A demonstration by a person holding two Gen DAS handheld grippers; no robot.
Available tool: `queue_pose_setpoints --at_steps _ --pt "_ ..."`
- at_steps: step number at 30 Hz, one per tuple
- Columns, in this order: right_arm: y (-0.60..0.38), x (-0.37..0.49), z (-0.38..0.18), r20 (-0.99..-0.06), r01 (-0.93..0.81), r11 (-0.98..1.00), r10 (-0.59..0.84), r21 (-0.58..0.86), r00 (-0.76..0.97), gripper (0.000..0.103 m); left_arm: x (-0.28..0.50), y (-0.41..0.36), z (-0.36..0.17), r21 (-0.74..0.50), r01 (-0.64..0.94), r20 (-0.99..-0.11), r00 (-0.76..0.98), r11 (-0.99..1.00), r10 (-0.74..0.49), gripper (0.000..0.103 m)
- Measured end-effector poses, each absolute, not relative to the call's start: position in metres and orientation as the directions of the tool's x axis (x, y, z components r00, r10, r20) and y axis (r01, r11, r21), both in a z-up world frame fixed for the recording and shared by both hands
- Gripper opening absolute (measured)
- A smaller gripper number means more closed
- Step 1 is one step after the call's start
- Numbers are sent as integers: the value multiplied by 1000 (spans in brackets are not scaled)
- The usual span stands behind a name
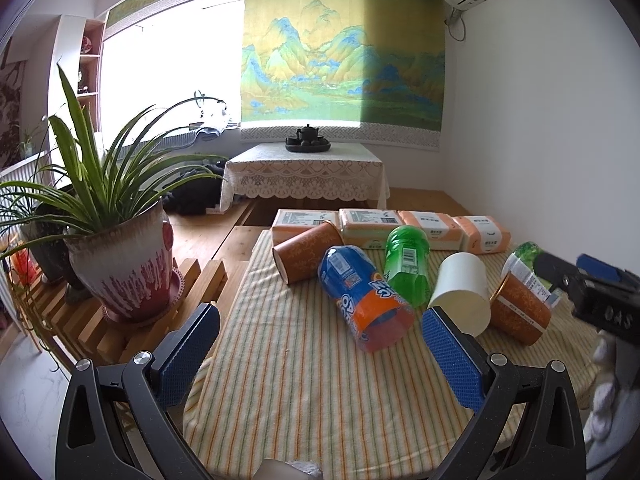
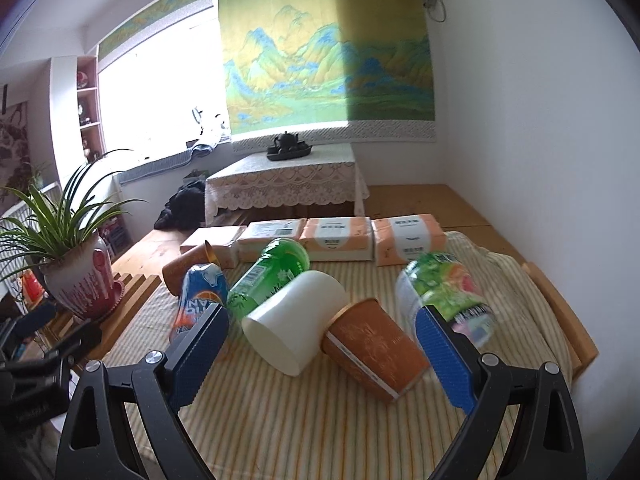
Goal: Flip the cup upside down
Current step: 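Move the right tool toward the green bottle lying on the table, then close the right tool around the green bottle and lift it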
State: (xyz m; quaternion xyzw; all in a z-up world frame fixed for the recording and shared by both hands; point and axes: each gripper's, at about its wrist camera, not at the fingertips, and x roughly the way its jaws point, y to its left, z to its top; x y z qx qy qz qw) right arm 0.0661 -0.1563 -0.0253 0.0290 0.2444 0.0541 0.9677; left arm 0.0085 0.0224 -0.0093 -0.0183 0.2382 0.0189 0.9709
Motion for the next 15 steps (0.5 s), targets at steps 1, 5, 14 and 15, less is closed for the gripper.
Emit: queue_pose_setpoints --at_steps 1,5,14,15 --pt "-154 72 -24 -475 -95 992 123 82 871 92 9 24 -10 -25 -48 -466 884 999 31 102" --pt "-145 94 -20 -494 -124 988 153 90 856 92 11 32 -13 -22 -62 -470 881 998 44 102" --pt "-124 151 -17 -592 -182 978 207 102 779 92 17 46 -19 -29 -83 -485 873 996 58 102" --pt "-121 157 -18 -603 -190 976 214 104 768 92 17 47 -19 -29 -84 -486 872 996 60 102"
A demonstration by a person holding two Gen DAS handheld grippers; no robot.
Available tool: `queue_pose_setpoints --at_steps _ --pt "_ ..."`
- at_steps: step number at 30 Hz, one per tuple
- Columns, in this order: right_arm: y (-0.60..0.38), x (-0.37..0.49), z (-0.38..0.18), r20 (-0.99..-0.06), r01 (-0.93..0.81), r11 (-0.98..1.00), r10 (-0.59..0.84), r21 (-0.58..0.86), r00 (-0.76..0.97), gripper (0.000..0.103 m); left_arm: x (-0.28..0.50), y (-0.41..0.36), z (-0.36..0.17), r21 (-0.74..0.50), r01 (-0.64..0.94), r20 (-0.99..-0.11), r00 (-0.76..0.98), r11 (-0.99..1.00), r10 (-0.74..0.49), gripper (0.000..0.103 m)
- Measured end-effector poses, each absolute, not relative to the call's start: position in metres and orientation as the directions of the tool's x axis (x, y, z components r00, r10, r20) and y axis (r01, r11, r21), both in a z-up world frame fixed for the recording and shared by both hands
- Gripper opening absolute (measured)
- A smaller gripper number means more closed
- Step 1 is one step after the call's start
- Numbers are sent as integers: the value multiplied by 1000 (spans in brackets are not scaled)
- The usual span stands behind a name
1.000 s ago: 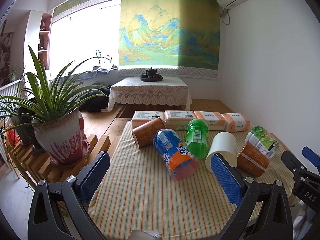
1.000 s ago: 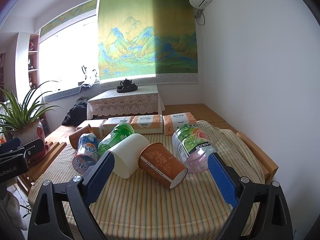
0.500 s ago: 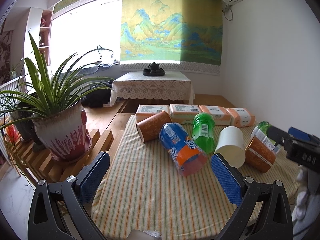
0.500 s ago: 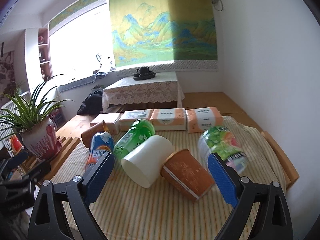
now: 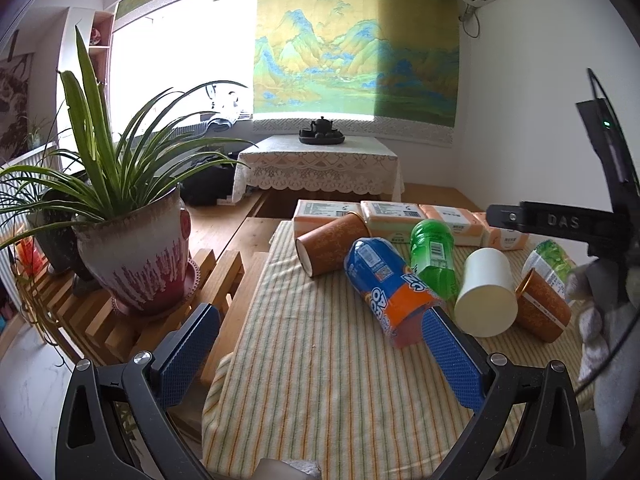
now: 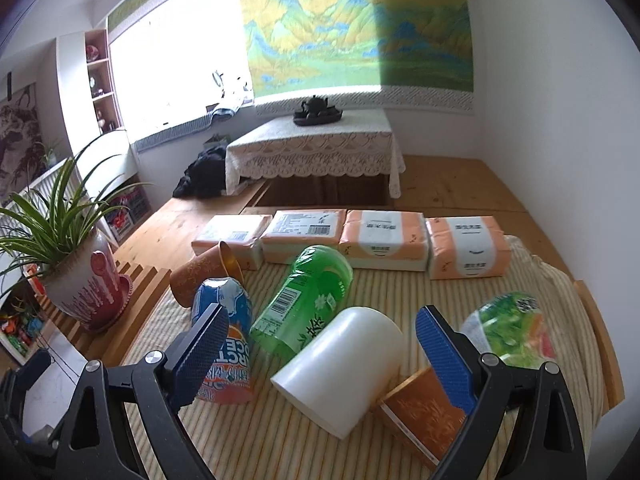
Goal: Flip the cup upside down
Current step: 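Close the right tool around the green bottle and lift it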
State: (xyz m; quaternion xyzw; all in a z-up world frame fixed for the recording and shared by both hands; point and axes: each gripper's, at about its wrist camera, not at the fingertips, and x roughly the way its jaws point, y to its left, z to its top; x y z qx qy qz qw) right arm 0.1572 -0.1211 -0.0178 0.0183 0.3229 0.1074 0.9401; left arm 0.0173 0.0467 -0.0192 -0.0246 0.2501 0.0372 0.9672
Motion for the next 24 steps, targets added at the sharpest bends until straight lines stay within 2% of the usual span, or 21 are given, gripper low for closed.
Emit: queue_pose_setpoints --at_steps 13,24 --pt "-98 236 -31 -761 -219 964 252 148 597 92 21 66 -22 -35 -114 -499 863 993 81 102" --pt "-93 291 -65 -879 -149 965 258 215 401 92 31 76 -21 -10 -110 -517 851 994 89 102"
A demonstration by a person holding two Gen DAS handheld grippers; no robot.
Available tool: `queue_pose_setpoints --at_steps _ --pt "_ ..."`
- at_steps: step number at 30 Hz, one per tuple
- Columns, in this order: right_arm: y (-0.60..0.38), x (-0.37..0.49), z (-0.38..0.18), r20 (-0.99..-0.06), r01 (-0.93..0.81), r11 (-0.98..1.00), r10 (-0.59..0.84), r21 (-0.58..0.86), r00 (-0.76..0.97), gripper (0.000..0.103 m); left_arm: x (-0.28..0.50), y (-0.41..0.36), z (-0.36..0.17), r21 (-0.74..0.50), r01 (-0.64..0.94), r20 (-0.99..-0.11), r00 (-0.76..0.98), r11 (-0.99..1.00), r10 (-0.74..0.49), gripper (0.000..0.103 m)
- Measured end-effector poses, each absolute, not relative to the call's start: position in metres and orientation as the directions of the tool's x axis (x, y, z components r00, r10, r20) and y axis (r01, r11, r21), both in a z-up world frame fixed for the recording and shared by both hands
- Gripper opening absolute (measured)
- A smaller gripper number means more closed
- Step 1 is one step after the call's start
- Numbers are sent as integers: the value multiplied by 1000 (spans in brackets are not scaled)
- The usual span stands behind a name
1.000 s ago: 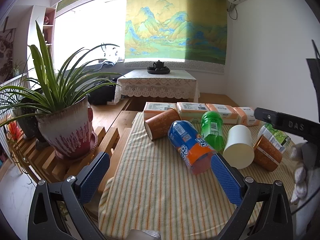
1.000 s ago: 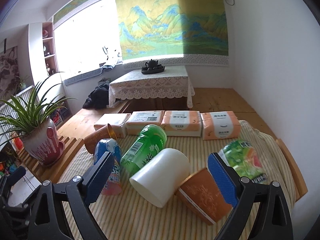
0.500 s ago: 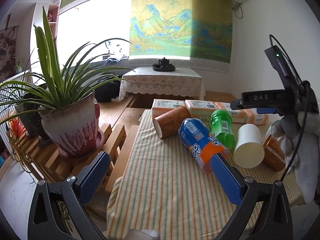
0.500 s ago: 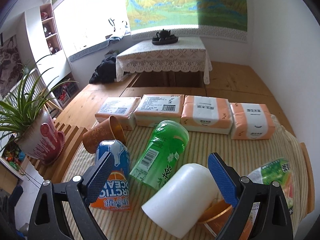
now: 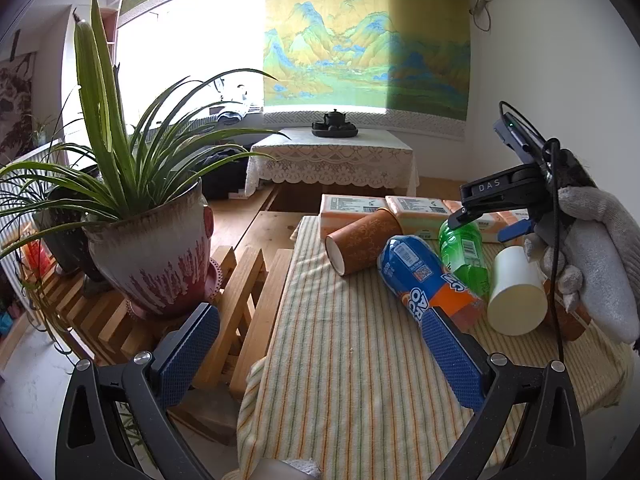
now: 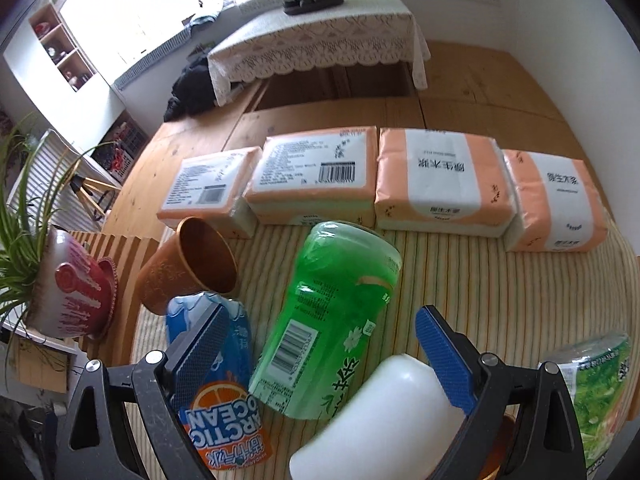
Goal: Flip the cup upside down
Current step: 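Close the right tool around the green bottle and lift it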
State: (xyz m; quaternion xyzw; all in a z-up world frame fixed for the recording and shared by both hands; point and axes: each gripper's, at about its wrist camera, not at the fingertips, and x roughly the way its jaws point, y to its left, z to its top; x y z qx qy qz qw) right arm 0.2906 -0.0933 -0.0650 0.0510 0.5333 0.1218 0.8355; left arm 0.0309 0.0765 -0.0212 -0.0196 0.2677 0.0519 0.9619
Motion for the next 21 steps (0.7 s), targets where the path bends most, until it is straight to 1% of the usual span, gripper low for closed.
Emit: queue_pose_setpoints --at_steps 4,7,11,14,19,20,21 --pt "-88 301 -75 -903 -145 969 242 202 356 91 37 79 -27 -20 -100 -543 836 995 73 102" --pt "-85 309 -83 -918 -137 970 237 203 318 83 42 80 -32 -19 -94 -565 822 995 67 102" --pt "-83 317 -91 -931 -128 972 226 197 285 75 44 81 -34 -25 -99 -567 821 995 68 102" --pt "-86 322 -97 -936 -109 971 234 212 262 64 45 84 -35 -28 -104 -567 820 994 70 102" --pt "-88 326 -100 -932 -88 964 265 251 246 62 47 86 -36 -20 -109 -567 820 994 78 102" --pt "-90 327 -99 -930 -81 963 271 259 249 56 47 86 -36 -20 -110 -567 820 994 79 102" --pt "-91 327 -99 -926 -73 959 283 273 251 57 48 87 -35 -19 -109 -568 819 994 79 102"
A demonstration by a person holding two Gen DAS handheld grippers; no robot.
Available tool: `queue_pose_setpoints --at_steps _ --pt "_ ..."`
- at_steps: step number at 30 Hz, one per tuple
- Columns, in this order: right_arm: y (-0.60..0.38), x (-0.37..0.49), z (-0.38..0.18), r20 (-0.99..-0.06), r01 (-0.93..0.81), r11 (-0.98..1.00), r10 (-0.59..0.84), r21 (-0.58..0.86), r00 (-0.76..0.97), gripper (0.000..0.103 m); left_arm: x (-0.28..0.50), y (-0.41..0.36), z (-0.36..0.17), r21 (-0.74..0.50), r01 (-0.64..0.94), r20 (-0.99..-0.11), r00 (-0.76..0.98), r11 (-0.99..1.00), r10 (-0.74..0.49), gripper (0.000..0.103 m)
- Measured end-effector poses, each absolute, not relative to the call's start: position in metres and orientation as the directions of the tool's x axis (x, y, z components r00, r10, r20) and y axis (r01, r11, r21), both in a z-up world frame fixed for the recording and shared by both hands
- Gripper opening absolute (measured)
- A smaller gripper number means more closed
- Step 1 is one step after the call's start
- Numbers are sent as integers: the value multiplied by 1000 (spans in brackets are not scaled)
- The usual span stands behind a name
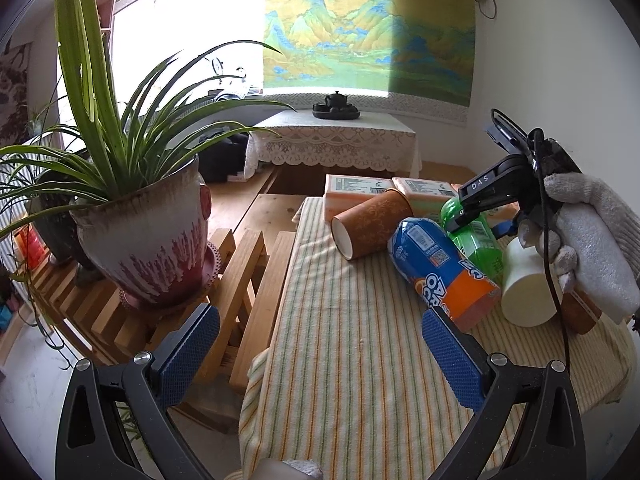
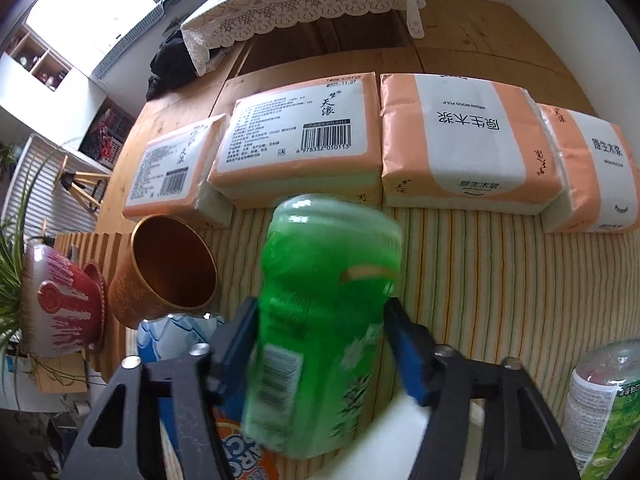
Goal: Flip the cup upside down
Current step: 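Close the right tool around the green bottle and lift it, then bring the green bottle to the left tool while the left tool closes on it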
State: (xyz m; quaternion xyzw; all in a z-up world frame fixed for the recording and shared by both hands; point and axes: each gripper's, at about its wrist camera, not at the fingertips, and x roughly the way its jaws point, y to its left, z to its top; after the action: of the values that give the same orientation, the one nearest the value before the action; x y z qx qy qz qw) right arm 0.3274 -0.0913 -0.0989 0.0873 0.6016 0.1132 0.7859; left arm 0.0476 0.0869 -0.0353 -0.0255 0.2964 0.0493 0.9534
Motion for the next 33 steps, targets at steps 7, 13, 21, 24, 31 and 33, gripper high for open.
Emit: queue_pose_setpoints --at_steps 7,13,21,24,31,33 --pt "-105 325 -85 -887 -53 939 339 340 312 57 54 91 -41 -31 -90 -595 802 995 54 102" --pt "-113 303 -47 -830 -108 910 409 399 379 57 59 93 -40 -45 -69 -613 789 997 27 102" --pt "-123 227 -8 -775 -249 874 485 417 405 57 70 88 -39 -103 7 -682 727 995 -75 102" --pt "-126 196 -13 -777 -278 869 491 409 394 57 72 83 -40 -101 22 -697 712 995 -87 102" --pt "-126 132 -42 -800 -316 862 493 396 341 57 74 70 -39 -112 58 -727 676 992 -121 102" --pt "-124 121 -55 -810 -316 863 489 395 324 57 72 67 -39 -115 66 -732 669 991 -129 102"
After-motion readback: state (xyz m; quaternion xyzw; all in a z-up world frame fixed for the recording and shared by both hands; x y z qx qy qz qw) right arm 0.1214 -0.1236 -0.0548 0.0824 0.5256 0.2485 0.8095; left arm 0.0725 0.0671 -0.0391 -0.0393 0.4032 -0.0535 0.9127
